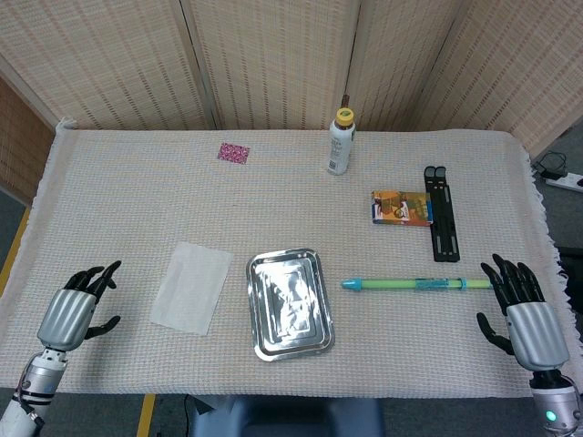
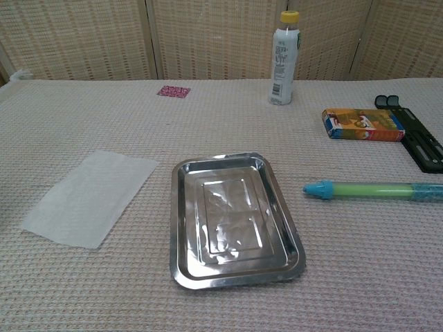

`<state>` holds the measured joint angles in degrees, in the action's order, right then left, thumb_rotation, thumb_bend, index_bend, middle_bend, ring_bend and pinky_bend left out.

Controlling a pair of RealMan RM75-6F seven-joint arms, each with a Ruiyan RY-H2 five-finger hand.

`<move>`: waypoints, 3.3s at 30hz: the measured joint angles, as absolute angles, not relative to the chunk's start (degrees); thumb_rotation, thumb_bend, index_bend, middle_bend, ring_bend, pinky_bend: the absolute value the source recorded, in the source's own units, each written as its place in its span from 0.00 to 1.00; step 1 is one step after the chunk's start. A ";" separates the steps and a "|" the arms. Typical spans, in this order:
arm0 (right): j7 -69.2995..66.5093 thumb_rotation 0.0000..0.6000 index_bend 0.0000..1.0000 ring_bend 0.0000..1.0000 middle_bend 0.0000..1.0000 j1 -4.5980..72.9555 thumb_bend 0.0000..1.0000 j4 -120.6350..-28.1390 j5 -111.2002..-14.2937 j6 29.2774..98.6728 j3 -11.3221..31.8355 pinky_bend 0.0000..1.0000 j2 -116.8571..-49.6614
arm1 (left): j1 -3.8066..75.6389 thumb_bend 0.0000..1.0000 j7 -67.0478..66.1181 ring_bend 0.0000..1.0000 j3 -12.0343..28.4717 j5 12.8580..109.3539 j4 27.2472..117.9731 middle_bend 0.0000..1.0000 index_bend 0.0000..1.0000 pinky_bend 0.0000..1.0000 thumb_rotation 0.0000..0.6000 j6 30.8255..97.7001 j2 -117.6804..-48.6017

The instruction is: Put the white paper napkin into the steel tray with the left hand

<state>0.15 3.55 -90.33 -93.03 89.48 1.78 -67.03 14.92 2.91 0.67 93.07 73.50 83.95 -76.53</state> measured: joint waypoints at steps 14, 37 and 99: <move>0.49 1.00 0.00 0.00 0.00 4.91 0.44 -88.54 -90.09 85.64 2.34 0.00 -68.81 | 23.01 0.19 36.96 0.97 -1.71 102.41 21.12 1.00 0.44 1.00 1.00 89.71 -98.08; 0.82 1.00 0.00 0.00 0.00 6.19 0.44 -86.44 -87.70 81.99 2.16 0.00 -70.57 | 29.18 0.19 47.70 0.97 -5.49 100.89 5.12 1.00 0.46 1.00 1.00 80.79 -108.08; 1.91 1.00 0.00 0.00 0.00 6.23 0.44 -83.92 -87.30 81.21 1.22 0.00 -73.80 | 30.39 0.19 56.64 0.97 -6.44 96.38 4.25 1.00 0.48 1.00 1.00 73.21 -114.17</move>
